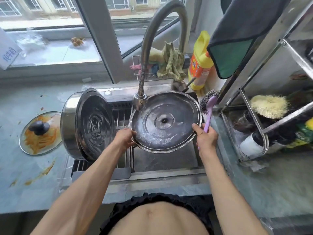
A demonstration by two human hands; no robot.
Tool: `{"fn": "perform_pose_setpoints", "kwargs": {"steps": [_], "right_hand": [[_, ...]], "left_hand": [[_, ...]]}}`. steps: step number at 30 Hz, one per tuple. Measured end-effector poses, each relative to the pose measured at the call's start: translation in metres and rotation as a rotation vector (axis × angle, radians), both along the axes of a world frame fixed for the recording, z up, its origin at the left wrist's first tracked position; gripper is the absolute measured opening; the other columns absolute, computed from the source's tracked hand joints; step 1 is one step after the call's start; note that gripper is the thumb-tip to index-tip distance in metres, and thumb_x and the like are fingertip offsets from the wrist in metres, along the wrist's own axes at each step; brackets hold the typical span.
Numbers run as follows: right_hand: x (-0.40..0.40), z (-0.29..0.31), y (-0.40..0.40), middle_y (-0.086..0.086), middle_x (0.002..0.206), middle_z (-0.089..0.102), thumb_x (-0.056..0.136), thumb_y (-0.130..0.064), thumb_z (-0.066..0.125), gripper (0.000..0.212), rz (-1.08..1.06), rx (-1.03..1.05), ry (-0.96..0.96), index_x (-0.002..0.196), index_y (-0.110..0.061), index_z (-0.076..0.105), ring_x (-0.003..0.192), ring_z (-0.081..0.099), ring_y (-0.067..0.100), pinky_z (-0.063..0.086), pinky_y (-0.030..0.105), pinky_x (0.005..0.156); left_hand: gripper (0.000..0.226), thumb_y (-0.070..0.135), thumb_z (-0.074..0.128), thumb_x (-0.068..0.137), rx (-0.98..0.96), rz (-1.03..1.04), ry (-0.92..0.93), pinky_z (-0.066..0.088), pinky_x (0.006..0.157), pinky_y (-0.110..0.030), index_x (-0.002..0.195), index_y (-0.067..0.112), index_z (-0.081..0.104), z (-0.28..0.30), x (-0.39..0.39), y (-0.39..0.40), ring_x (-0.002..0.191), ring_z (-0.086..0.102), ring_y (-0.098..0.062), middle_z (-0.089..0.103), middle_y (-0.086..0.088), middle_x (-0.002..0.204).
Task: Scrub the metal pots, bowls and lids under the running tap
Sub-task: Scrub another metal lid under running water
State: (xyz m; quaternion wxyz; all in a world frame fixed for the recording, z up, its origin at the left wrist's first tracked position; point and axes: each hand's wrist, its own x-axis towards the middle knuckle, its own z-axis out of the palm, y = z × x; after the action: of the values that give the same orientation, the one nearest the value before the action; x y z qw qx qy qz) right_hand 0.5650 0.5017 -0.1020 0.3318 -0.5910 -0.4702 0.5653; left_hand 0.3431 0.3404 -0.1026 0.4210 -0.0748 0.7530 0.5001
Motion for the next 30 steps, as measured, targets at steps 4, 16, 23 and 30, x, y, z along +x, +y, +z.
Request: {"fn": "perform_pose_setpoints", "kwargs": {"steps": [4, 16, 23, 30], "right_hand": [[0.002, 0.006, 0.005, -0.003, 0.055, 0.043, 0.079, -0.030, 0.078, 0.034, 0.002, 0.091, -0.055, 0.064, -0.018, 0.050, 0.049, 0.036, 0.017, 0.034, 0.032, 0.050], [-0.009, -0.018, -0.006, 0.007, 0.055, 0.049, 0.083, -0.021, 0.069, 0.033, 0.041, -0.167, -0.259, 0.059, -0.013, 0.047, 0.043, 0.041, 0.022, 0.031, 0.028, 0.045], [-0.028, -0.038, -0.011, 0.004, 0.049, 0.039, 0.086, -0.013, 0.070, 0.025, 0.198, -0.332, -0.143, 0.071, -0.016, 0.050, 0.038, 0.031, 0.016, 0.020, 0.019, 0.036], [-0.039, -0.065, -0.016, 0.001, 0.053, 0.036, 0.090, -0.006, 0.066, 0.030, 0.191, -0.487, -0.038, 0.071, -0.016, 0.045, 0.041, 0.027, 0.012, 0.018, 0.017, 0.038]], "left_hand": [[0.014, -0.004, 0.049, 0.096, 0.042, 0.027, -0.054, 0.053, 0.041, -0.024, 0.101, 0.004, 0.060, 0.004, 0.007, -0.003, 0.065, 0.065, -0.021, 0.066, -0.015, 0.090], [0.009, 0.013, 0.067, 0.097, 0.165, -0.051, 0.229, 0.062, 0.073, -0.035, 0.101, 0.007, 0.063, 0.076, -0.003, -0.013, 0.086, 0.076, -0.027, 0.075, -0.019, 0.102], [0.016, -0.001, 0.064, 0.095, 0.214, -0.008, 0.332, 0.057, 0.057, -0.023, 0.107, 0.008, 0.063, 0.100, 0.004, -0.018, 0.077, 0.075, -0.015, 0.071, -0.011, 0.100], [0.022, -0.007, 0.060, 0.094, 0.144, 0.059, 0.346, 0.061, 0.073, -0.040, 0.109, 0.008, 0.062, 0.080, 0.003, -0.034, 0.084, 0.068, -0.020, 0.067, -0.008, 0.094]]}}
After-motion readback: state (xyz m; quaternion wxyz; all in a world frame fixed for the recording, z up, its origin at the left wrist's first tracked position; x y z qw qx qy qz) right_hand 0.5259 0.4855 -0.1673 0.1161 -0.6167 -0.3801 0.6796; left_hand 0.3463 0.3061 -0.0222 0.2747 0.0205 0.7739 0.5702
